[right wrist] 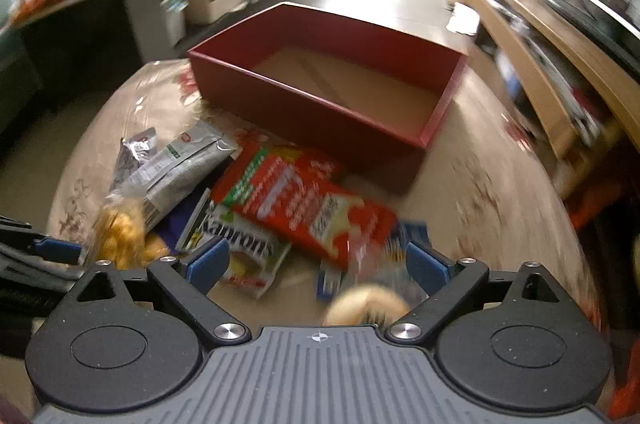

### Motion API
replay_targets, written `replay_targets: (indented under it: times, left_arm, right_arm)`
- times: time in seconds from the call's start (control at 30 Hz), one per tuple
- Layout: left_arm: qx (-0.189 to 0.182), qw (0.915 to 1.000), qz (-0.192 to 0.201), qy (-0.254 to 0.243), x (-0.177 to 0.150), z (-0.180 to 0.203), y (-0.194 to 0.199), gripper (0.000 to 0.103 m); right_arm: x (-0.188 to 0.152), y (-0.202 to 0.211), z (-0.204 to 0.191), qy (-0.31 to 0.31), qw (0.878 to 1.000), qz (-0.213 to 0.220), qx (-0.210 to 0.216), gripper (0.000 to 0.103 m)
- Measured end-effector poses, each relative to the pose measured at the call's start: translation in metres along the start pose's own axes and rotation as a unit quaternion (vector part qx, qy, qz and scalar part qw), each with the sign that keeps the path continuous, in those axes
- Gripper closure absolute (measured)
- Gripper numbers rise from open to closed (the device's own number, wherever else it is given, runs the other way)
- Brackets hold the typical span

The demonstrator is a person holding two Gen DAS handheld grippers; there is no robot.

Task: Organize snacks
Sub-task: 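Grasp the red-and-green snack packet with the right gripper while the left holds the crisp bag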

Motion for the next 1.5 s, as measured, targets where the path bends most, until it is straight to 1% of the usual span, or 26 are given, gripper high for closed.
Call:
replay_targets:
  times: [0.13,0.23,0.4,0.5,0.53,0.6,0.67,0.8,0.93,0.97,1.03,1.07,1.1,1.2,1.27,1.33,1.43,1.47,1.5]
  left_arm:
    - [-0.002,0.9999,-0.006,-0.010,0.000,0.003,-0.005,0.043]
    - [-0.003,0.9999,-0.008,-0.014,0.000,0.004,-0.006,0.043]
    - [-0.003,0.9998,-0.014,-0.015,0.000,0.005,-0.011,0.039]
    - [-0.002,0.9997,-0.019,-0.012,0.000,0.004,-0.014,0.037]
    - [-0.002,0.9997,-0.020,-0.012,0.000,0.004,-0.014,0.037]
    - [-0.002,0.9997,-0.022,-0.010,0.000,0.004,-0.014,0.036]
    - [-0.002,0.9996,-0.026,-0.007,0.000,0.002,-0.016,0.035]
    - [0.006,0.9996,-0.027,-0.010,-0.004,0.003,-0.015,0.034]
    - [0.015,0.9993,-0.022,-0.026,-0.007,0.007,-0.015,0.033]
    - [0.018,0.9992,-0.020,-0.030,-0.008,0.009,-0.015,0.033]
    - [0.026,0.9987,-0.019,-0.040,-0.009,0.011,-0.016,0.030]
    - [0.032,0.9984,-0.017,-0.044,-0.010,0.011,-0.017,0.028]
    - [0.037,0.9981,-0.017,-0.046,-0.010,0.011,-0.019,0.025]
    - [0.044,0.9982,-0.018,-0.038,-0.009,0.006,-0.021,0.021]
    - [0.041,0.9986,-0.019,-0.029,-0.008,0.003,-0.021,0.020]
    - [0.037,0.9989,-0.021,-0.021,-0.008,0.002,-0.022,0.021]
    - [0.024,0.9994,-0.023,-0.003,-0.006,-0.001,-0.021,0.022]
    - [0.021,0.9995,-0.023,0.002,-0.005,-0.001,-0.020,0.022]
    - [0.020,0.9996,-0.022,0.005,-0.005,-0.001,-0.020,0.024]
  right_arm:
    - [0.012,-0.031,-0.002,0.059,0.997,-0.027,0.040,0.010]
    - [0.015,-0.052,-0.003,0.074,0.994,-0.047,0.066,0.013]
    - [0.016,-0.073,-0.005,0.088,0.989,-0.067,0.094,0.013]
    - [0.013,-0.079,-0.004,0.060,0.987,-0.078,0.123,0.013]
    - [0.011,-0.077,-0.003,0.050,0.988,-0.083,0.123,0.014]
    - [0.005,-0.069,-0.005,0.045,0.987,-0.097,0.117,0.027]
    - [-0.002,-0.057,-0.007,0.040,0.987,-0.100,0.118,0.033]
    - [-0.016,-0.039,-0.020,0.031,0.988,-0.111,0.106,0.036]
    - [-0.021,-0.029,-0.023,0.022,0.989,-0.114,0.087,0.036]
    - [-0.022,-0.028,-0.022,0.022,0.990,-0.113,0.081,0.035]
    - [-0.019,-0.030,-0.021,0.018,0.991,-0.106,0.074,0.029]
    - [-0.018,-0.036,-0.023,0.017,0.992,-0.103,0.072,0.023]
    - [-0.018,-0.039,-0.023,0.012,0.992,-0.102,0.075,0.017]
    - [-0.021,-0.056,-0.023,-0.007,0.991,-0.102,0.087,0.009]
    - [-0.025,-0.059,-0.021,-0.030,0.989,-0.103,0.098,0.007]
    - [-0.026,-0.057,-0.018,-0.030,0.989,-0.101,0.106,0.008]
    - [-0.028,-0.052,-0.016,-0.035,0.989,-0.102,0.100,0.024]
    - [-0.028,-0.049,-0.015,-0.047,0.987,-0.104,0.112,0.034]
    - [-0.028,-0.047,-0.014,-0.054,0.986,-0.106,0.120,0.039]
Point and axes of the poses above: each gripper's, at about its wrist camera, not at the fingertips, and y roughly against the way its jaws point, z to its right, x to its top, the point moved 3 cm from there along -y, roughly the way its jaws point, and after that the axes turned 6 degrees about z, right-handed, at the moved point
